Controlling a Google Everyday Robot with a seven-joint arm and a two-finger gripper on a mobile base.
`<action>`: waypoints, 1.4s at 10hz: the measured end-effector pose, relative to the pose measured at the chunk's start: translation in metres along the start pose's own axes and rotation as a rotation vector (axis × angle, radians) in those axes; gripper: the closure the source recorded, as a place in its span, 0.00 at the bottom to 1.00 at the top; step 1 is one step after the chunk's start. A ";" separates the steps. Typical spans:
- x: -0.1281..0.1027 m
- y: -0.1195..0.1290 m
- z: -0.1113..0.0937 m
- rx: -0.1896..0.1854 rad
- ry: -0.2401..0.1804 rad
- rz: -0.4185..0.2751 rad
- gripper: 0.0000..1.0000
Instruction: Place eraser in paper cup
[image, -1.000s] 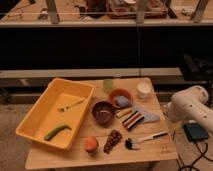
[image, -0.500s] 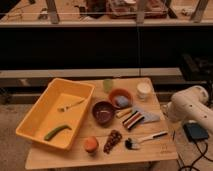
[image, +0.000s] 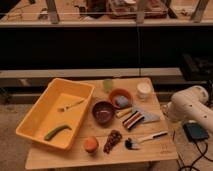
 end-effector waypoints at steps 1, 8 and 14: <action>0.000 0.000 0.000 0.000 0.000 0.000 0.28; 0.000 0.000 0.000 0.000 -0.001 0.001 0.28; -0.013 -0.019 -0.024 0.027 -0.195 0.074 0.28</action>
